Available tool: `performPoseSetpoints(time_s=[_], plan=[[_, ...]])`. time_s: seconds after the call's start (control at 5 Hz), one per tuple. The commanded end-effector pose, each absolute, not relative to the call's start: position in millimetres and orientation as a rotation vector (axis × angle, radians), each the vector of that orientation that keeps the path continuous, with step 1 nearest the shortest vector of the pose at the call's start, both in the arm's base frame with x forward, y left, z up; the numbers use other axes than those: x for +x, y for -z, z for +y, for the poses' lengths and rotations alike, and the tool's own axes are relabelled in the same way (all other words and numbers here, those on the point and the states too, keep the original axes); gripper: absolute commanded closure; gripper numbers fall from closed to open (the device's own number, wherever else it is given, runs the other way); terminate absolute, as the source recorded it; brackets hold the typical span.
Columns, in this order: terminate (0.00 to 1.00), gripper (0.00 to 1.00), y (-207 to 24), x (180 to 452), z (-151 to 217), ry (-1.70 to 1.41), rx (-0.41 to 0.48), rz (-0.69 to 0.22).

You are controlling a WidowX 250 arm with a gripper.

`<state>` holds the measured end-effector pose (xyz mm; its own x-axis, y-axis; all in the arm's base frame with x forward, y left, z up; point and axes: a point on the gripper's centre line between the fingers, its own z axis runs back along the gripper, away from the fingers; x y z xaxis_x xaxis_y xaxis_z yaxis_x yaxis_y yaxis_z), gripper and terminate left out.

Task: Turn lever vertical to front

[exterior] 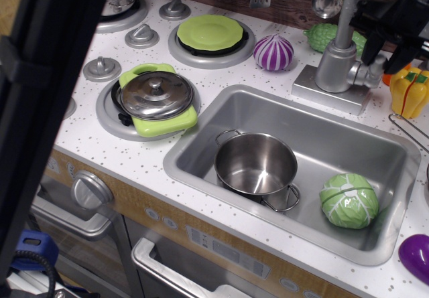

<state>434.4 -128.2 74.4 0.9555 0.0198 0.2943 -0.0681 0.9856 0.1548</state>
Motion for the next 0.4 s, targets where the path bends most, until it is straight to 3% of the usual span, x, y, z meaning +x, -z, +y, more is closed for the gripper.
performPoseSetpoints(time_s=[0.0, 0.2], plan=[[0.00, 1.00, -89, 424, -135, -0.061, 0.022, -0.299], [0.00, 1.00, -76, 424, -136, -0.076, -0.005, -0.265]])
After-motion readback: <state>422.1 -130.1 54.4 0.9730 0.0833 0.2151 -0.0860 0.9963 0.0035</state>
